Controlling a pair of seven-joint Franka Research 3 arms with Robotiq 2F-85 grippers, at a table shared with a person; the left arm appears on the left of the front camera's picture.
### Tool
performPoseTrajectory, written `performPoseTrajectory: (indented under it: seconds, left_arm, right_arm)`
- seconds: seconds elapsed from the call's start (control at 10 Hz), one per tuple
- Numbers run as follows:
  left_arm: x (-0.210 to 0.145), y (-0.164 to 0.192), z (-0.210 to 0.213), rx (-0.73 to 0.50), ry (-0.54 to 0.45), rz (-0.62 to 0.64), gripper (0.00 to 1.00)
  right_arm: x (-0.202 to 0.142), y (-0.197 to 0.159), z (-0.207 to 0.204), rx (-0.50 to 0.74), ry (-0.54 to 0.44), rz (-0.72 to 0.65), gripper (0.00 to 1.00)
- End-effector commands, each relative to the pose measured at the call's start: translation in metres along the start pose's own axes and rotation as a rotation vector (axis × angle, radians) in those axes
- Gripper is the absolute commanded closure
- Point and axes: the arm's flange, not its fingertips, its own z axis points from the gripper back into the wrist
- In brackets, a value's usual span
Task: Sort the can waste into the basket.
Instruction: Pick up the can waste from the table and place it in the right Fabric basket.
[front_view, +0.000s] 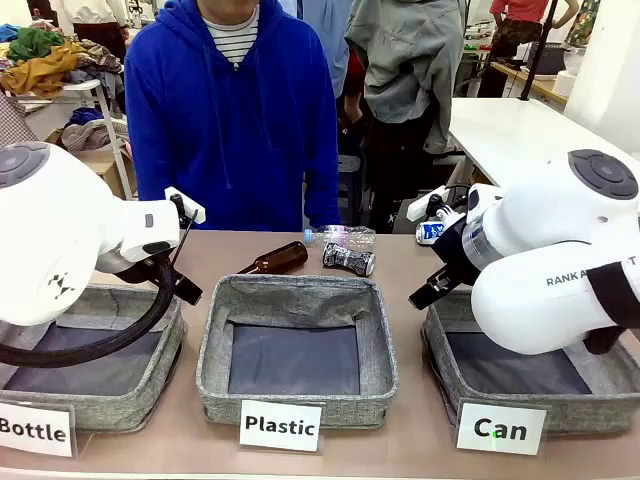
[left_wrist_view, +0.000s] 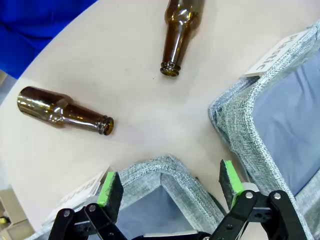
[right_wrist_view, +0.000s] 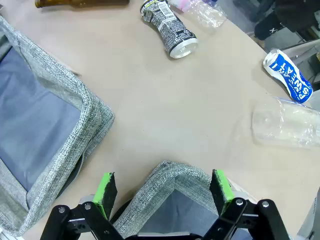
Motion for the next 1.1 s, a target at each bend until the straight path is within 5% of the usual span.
performPoseTrajectory:
  seconds: [0.0, 1.0]
  left_arm:
    - [0.0, 0.0, 0.0001, 0.0, 0.0, 0.0, 0.0]
    - [0.0, 0.0, 0.0001, 0.0, 0.0, 0.0, 0.0]
  right_arm:
    - [0.0, 0.0, 0.0, 0.0, 0.0, 0.0, 0.0]
    - [0.0, 0.0, 0.0, 0.0, 0.0, 0.0, 0.0]
